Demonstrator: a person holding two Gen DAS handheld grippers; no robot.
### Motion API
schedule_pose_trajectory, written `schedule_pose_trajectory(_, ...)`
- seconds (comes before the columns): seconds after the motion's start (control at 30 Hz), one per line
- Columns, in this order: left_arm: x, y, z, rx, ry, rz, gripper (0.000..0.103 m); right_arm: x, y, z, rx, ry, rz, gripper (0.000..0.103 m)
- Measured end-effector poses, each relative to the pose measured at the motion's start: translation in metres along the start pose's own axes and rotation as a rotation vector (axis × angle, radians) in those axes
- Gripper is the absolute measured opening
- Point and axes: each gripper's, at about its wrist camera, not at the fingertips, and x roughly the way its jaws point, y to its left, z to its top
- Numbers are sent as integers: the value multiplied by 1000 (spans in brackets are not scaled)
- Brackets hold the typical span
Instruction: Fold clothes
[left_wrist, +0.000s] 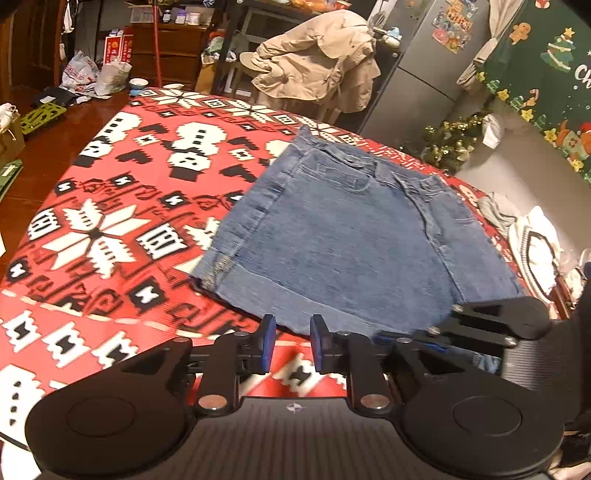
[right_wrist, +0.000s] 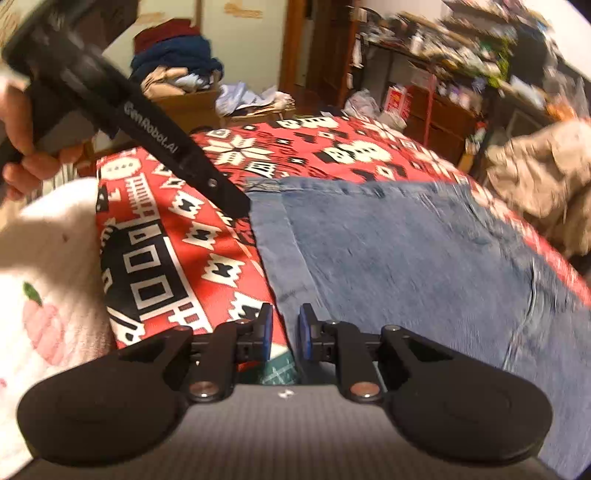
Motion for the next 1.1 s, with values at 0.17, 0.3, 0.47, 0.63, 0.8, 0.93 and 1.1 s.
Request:
schedule_pose_trajectory(0.17,4,-3,-7,-20,20,-36,19,10,3,6,-55,4,-14,16)
schedule_pose_trajectory(0.3,7,-4,-12,-50,32,-75,19,2,-13,9,44,-26,14,9)
schedule_pose_trajectory(0.47,18,0,-16,-128,37,-117,19,-4,-38,9,192,-41,30,7)
schedule_pose_trajectory(0.63,26,2,-17,-192,10,-85,19,-5,-52,8,253,-52,32,7)
schedule_pose_trajectory(0.8,34,8,-16,-302,-27,-93,32,-9,-54,7,278,-58,41,7)
schedule_pose_trajectory(0.93,44,20,-18,-487,11,-198,32,-9,-54,6,296,-64,48,7)
schedule_pose_trajectory(1.1,51,36,-31,-709,41,-307,32,-10,-59,4,329,-72,53,7)
